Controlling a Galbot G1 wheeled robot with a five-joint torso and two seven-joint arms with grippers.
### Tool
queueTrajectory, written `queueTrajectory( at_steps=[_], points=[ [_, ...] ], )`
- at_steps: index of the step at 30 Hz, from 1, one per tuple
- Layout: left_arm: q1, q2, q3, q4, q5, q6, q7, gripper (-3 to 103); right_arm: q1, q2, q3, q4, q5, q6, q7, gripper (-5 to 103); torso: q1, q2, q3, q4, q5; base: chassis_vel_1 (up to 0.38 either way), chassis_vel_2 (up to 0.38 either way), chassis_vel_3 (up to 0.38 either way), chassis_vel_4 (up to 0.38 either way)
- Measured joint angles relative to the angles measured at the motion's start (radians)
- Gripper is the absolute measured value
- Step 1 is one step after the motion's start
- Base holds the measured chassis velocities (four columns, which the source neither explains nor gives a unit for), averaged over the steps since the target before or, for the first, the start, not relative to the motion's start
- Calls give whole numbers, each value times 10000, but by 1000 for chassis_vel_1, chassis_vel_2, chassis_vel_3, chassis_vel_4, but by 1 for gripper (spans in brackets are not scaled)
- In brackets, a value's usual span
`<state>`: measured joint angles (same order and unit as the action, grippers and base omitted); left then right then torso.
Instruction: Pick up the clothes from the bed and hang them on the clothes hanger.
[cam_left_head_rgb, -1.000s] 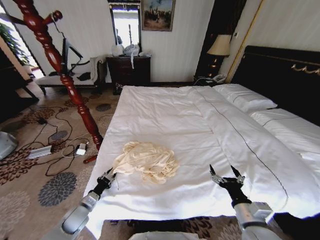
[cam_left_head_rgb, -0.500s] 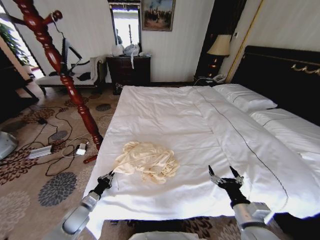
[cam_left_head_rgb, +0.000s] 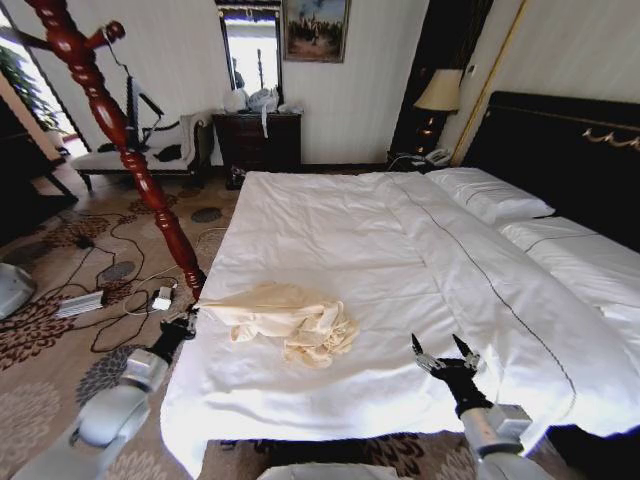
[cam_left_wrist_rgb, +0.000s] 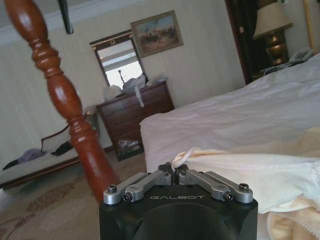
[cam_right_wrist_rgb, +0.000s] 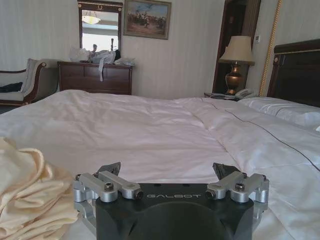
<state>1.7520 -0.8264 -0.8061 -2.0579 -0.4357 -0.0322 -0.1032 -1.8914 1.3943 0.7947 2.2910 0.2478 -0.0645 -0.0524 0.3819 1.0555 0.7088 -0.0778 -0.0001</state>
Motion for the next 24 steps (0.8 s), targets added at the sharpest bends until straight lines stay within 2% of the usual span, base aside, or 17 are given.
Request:
queueTrajectory(
  at_steps=[6,12,15,16,17,18,19,20,22,23,24],
  points=[
    [854,-1019,-627,229,-285,-97,-216,2,229,-385,-441,-314,-119,-107,80,100,-1,0,0,1,2,0,0,0,0],
    [1088,-1424,-521,105,81,-116,-226,2,651,-810,-918,-557,99,-421,122,100,-1,0,0,-1,2,0,0,0,0],
    [1144,-1631,-383,-12,430,-85,-268,2,1216,-1490,-1268,-727,199,-721,156,100,-2,0,1,-2,3,0,0,0,0],
    [1144,-1631,-383,-12,430,-85,-268,2,1216,-1490,-1268,-727,199,-721,156,100,-2,0,1,-2,3,0,0,0,0],
    [1158,-1651,-363,-36,473,-76,-273,2,1334,-1706,-1300,-757,100,-740,139,100,-2,0,2,-3,3,0,0,0,0],
    [1214,-1687,-326,-117,579,-65,-278,2,1575,-2334,-1344,-815,-72,-758,79,100,-1,0,1,-2,4,0,0,0,0],
    [1214,-1687,-326,-117,579,-65,-278,2,1575,-2334,-1344,-815,-72,-758,79,100,-1,0,1,-2,4,0,0,0,0],
    [1245,-1698,-315,-161,622,-57,-278,2,1686,-2696,-1355,-838,-103,-778,49,100,-1,0,1,0,4,0,0,0,0],
    [1319,-1729,-298,-235,702,-41,-281,2,2096,-3944,-1477,-888,49,-875,-43,100,-1,0,1,-2,5,0,0,0,0],
    [1319,-1729,-298,-235,702,-41,-281,2,2096,-3944,-1477,-888,49,-875,-43,100,-1,0,1,-2,5,0,0,0,0],
    [1336,-1741,-298,-234,713,-37,-299,2,2245,-4299,-1561,-898,147,-905,-76,100,0,-1,3,0,2,0,0,0,0]
  ],
)
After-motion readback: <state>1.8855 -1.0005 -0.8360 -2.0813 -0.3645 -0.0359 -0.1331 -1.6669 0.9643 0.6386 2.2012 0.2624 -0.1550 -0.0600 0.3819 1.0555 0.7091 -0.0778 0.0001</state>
